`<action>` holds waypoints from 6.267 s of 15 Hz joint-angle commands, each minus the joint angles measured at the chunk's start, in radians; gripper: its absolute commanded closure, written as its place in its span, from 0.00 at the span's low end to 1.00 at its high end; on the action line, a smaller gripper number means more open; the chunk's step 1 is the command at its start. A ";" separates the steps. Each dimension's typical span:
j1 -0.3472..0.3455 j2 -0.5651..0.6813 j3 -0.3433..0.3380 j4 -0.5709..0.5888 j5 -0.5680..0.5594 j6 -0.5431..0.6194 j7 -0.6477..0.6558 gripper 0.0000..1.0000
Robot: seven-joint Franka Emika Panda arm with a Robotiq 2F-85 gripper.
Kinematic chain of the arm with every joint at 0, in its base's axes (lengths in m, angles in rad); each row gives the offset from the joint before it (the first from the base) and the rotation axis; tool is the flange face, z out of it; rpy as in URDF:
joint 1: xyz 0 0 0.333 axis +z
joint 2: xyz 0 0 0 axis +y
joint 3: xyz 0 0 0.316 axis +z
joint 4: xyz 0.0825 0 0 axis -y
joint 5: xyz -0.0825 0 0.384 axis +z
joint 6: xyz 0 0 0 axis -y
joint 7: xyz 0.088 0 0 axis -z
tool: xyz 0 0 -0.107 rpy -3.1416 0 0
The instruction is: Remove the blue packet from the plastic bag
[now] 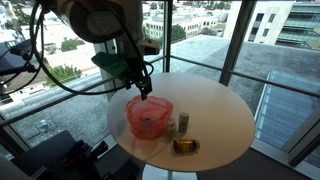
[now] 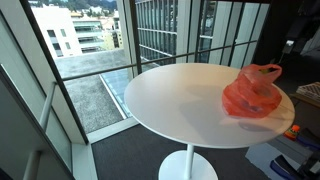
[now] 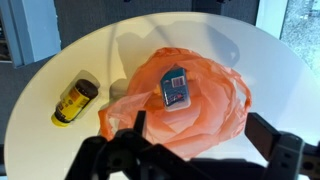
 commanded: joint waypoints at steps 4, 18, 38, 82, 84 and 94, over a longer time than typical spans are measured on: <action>-0.006 0.176 0.035 0.064 -0.016 0.101 0.074 0.00; -0.001 0.257 0.026 0.007 0.004 0.267 0.021 0.00; -0.010 0.460 0.053 0.015 -0.007 0.418 -0.008 0.00; -0.055 0.503 0.096 0.065 0.026 0.404 -0.206 0.00; -0.050 0.510 0.096 0.081 0.014 0.392 -0.183 0.00; -0.013 0.513 0.079 0.152 -0.045 0.272 -0.028 0.00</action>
